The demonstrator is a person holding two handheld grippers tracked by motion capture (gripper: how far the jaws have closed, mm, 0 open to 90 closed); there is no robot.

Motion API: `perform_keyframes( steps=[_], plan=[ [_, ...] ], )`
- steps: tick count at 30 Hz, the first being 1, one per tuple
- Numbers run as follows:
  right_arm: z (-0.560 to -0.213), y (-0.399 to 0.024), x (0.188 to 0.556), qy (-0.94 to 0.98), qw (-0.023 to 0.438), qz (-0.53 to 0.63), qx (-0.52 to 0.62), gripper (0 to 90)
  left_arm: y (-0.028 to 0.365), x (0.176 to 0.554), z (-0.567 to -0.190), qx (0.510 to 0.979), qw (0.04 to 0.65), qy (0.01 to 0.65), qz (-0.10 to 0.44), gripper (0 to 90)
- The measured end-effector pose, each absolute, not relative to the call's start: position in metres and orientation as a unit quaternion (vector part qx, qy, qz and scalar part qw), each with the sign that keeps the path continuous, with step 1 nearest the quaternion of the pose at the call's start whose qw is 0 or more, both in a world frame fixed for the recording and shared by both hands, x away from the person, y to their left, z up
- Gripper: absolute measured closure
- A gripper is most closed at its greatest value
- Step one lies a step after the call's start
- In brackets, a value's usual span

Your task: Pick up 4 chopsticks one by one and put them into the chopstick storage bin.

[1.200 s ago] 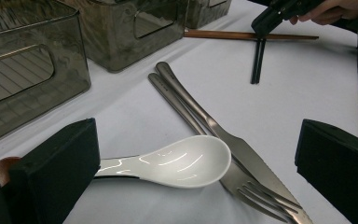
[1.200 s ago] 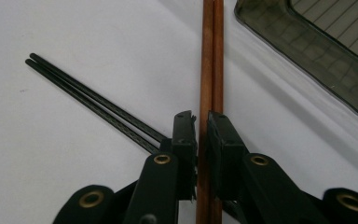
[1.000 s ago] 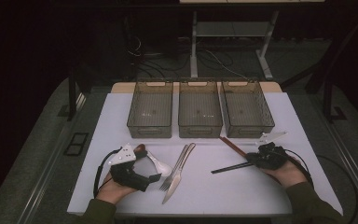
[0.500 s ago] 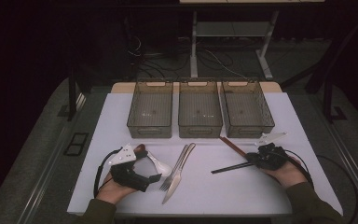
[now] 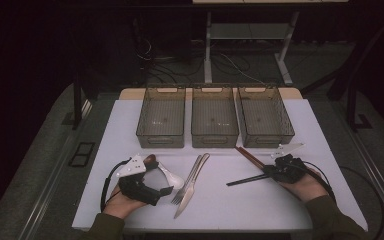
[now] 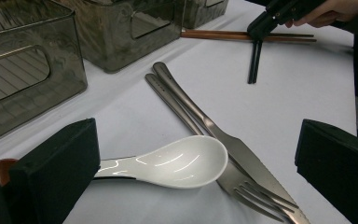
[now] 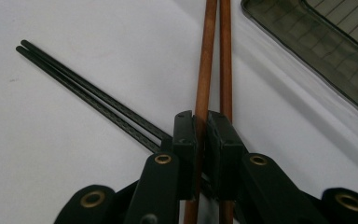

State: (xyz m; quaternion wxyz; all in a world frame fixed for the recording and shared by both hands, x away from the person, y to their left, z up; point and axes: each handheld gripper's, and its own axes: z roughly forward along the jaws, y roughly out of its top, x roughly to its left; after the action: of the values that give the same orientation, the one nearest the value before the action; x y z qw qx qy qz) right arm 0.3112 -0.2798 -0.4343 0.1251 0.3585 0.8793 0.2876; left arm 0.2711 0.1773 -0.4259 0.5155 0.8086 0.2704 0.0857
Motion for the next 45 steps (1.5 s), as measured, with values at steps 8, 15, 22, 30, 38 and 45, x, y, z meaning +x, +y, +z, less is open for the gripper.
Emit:
perform_keyframes(
  steps=[8, 15, 22, 30, 38, 45],
  plan=[
    [-0.4361, -0.2773, 0.3127, 0.876, 0.122, 0.292, 0.363, 82.3, 0.1770, 0.2709, -0.4256, 0.809, 0.515, 0.270, 0.085, 0.0],
    [-0.4379, -0.2764, 0.3148, 0.874, 0.119, 0.294, 0.368, 82.2, 0.1772, 0.2711, -0.4256, 0.810, 0.514, 0.269, 0.085, 0.0],
    [-0.4376, -0.2773, 0.3150, 0.873, 0.112, 0.296, 0.371, 82.9, 0.1768, 0.2709, -0.4258, 0.810, 0.514, 0.270, 0.084, 0.0],
    [-0.4371, -0.2781, 0.3148, 0.872, 0.108, 0.299, 0.372, 83.3, 0.1762, 0.2708, -0.4260, 0.810, 0.514, 0.269, 0.084, 0.0],
    [-0.4343, -0.2791, 0.3132, 0.871, 0.102, 0.305, 0.372, 83.5, 0.1759, 0.2709, -0.4263, 0.812, 0.512, 0.267, 0.083, 0.0],
    [-0.4314, -0.2800, 0.3112, 0.871, 0.103, 0.310, 0.367, 83.6, 0.1758, 0.2708, -0.4264, 0.811, 0.513, 0.267, 0.083, 0.0]
  ],
)
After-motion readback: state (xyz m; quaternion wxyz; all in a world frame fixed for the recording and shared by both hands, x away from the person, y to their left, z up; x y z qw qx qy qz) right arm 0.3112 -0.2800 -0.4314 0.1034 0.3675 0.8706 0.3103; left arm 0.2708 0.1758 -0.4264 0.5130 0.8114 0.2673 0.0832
